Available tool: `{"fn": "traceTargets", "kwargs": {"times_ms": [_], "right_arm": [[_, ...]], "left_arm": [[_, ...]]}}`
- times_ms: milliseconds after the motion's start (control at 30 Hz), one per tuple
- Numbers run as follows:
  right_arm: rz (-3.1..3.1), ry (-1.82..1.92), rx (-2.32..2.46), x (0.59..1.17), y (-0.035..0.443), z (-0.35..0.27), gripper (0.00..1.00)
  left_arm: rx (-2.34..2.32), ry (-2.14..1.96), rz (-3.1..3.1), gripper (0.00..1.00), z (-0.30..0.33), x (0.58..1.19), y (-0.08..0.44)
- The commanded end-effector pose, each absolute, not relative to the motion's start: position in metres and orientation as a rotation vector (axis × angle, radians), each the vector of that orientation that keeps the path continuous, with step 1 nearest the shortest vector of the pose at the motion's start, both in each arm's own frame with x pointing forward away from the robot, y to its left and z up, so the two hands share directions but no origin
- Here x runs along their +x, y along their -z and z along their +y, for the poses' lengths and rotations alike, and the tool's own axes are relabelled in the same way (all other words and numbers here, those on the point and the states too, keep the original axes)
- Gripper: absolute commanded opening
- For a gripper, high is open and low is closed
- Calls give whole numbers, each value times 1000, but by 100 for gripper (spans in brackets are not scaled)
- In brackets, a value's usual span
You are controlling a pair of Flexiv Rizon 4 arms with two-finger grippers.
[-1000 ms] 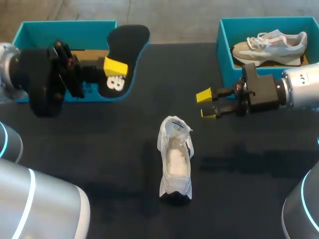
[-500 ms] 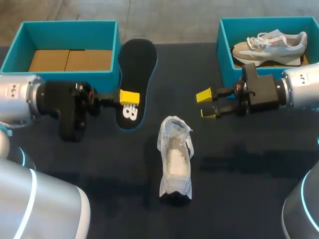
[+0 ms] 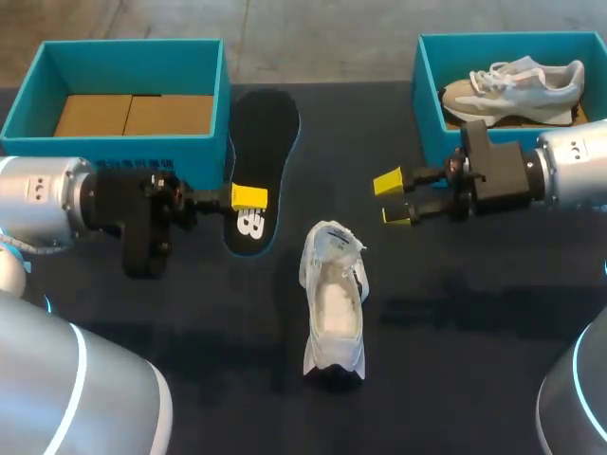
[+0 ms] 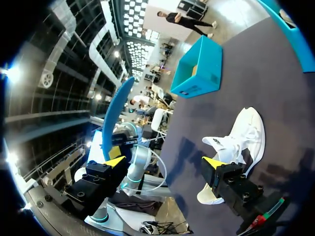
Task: Take the shoe out of the shoebox, open the shoe tongue, remove and reinsert the insole, then place the shoe into the shoebox
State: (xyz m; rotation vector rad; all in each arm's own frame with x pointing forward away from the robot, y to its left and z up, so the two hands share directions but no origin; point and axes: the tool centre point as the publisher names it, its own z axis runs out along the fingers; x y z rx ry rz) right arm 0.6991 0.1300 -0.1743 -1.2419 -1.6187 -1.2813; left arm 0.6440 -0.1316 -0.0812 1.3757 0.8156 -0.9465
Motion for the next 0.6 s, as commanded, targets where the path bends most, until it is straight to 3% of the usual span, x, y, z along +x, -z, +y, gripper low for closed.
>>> {"fn": "traceTargets", "kwargs": {"times_ms": [33, 600], "right_arm": [[-1618, 1284, -1243, 699, 175, 131, 100], [-1618, 1284, -1243, 699, 175, 131, 100]], "left_arm": [[1378, 946, 813, 0, -133, 645, 81], [1390, 924, 824, 0, -144, 666, 131]]}}
